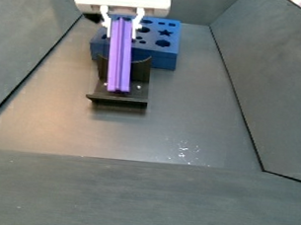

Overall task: Pick up the star object. Move up. Place the star object on the fixture. Regrasp the star object. Move to above the board. Insert the star object.
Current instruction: Move to above the board.

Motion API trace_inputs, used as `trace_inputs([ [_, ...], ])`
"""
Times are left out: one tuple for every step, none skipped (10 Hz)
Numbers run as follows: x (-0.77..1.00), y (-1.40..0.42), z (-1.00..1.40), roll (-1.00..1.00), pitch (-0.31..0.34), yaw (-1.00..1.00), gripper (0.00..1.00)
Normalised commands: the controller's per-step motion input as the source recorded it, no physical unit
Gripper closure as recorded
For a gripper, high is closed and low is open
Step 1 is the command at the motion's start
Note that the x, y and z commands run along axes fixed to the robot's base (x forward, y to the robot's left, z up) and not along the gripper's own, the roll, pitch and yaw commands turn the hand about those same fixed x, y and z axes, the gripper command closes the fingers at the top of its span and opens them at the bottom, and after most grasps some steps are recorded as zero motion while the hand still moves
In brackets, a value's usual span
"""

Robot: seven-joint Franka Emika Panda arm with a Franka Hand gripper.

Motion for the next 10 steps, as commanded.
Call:
trace_inputs([
  [0.05, 0.0, 1.0, -0.02, 0.059, -0.01, 1.0],
  [0.05, 0.0, 1.0, -0.04, 0.07, 0.01, 1.0],
  [0.04, 0.0, 1.0, -0.04, 0.076, 0.02, 1.0],
  [0.04, 0.0, 1.0, -0.04, 0.08, 0.02, 1.0],
  [0.03, 0.0, 1.0, -0.04, 0.086, 0.04, 1.0],
  [0.03, 0.0, 1.0, -0.04, 0.088, 0.04, 1.0],
  [0.03, 0.0, 1.0, -0.04, 0.089, 0.06, 1.0],
  [0.03, 0.0, 1.0, -0.04, 0.094, 0.06, 1.0],
  [0.03, -0.01, 1.0, -0.03, 0.099, 0.07, 1.0],
  [0.03, -0.01, 1.0, -0.04, 0.1, 0.07, 1.0],
])
